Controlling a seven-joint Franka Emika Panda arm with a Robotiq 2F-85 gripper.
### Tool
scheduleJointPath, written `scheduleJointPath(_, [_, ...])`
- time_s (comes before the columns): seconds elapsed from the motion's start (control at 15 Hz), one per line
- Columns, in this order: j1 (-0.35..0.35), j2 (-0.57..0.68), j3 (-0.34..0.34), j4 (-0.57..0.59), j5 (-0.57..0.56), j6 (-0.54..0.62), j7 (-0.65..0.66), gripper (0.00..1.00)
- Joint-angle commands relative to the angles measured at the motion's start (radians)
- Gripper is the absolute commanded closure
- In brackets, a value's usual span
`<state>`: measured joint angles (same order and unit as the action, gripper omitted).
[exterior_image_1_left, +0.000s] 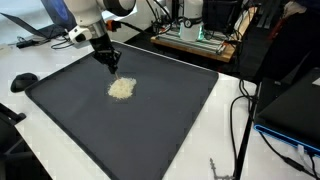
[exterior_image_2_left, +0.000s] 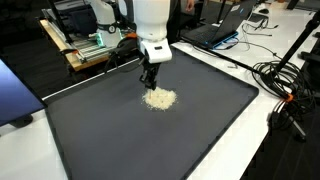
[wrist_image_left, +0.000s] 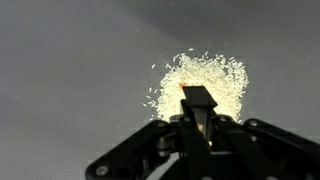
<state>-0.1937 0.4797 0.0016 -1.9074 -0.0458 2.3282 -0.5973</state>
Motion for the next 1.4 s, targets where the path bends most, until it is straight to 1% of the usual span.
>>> scheduleJointPath(0.0, [-0.009,0.023,0.005,-0.002,0.012,0.018,0.006,0.97])
scheduleJointPath(0.4, [-0.006,0.025,0.002,0.001,0.005,0.011,0.011,0.97])
scheduleJointPath(0.87, [-0.008,-0.022,-0.001,-0.011,0.000,0.000,0.004,0.97])
scheduleJointPath(1.13, [-0.023,-0.054,0.005,-0.001,0.019,-0.041,-0.024,0.97])
scheduleJointPath(1.33, [-0.026,-0.079,-0.002,0.011,0.019,-0.079,-0.022,0.97])
